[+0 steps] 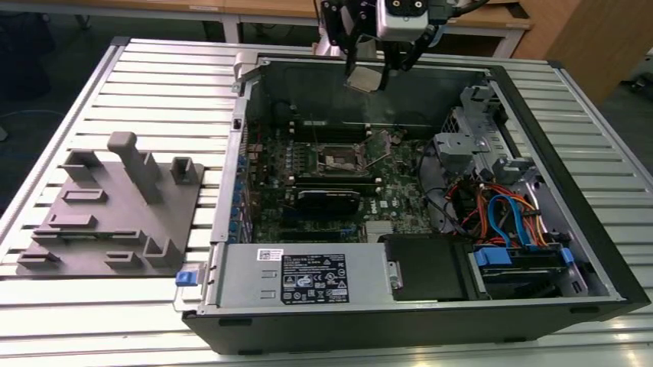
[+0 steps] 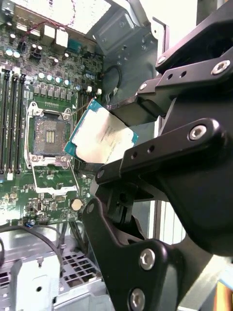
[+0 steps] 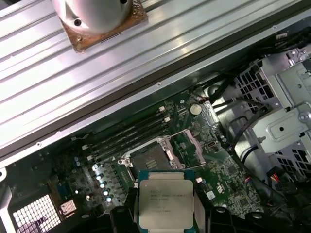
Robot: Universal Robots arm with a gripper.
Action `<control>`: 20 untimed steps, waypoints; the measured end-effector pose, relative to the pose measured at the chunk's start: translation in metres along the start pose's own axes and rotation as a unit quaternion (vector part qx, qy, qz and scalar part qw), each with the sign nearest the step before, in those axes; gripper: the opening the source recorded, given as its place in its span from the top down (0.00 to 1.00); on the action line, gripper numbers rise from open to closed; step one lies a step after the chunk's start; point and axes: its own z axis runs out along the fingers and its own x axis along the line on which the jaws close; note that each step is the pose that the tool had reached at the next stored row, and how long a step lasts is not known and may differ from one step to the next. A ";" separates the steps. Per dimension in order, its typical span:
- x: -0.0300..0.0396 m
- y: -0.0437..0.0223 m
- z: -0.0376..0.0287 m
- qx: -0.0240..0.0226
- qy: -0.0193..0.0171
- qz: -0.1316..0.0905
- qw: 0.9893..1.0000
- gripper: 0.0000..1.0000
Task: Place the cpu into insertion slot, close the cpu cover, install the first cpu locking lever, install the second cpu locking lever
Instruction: 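Place the cpu into insertion slot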
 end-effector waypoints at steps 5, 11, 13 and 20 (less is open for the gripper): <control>0.0000 0.0000 0.0005 0.000 -0.004 0.045 0.999 0.46; -0.0001 -0.0001 0.0011 0.001 -0.010 0.095 0.995 0.46; -0.0001 -0.0001 0.0011 0.001 -0.010 0.101 0.995 0.46; 0.0000 -0.0001 0.0011 0.001 -0.010 0.102 0.995 0.46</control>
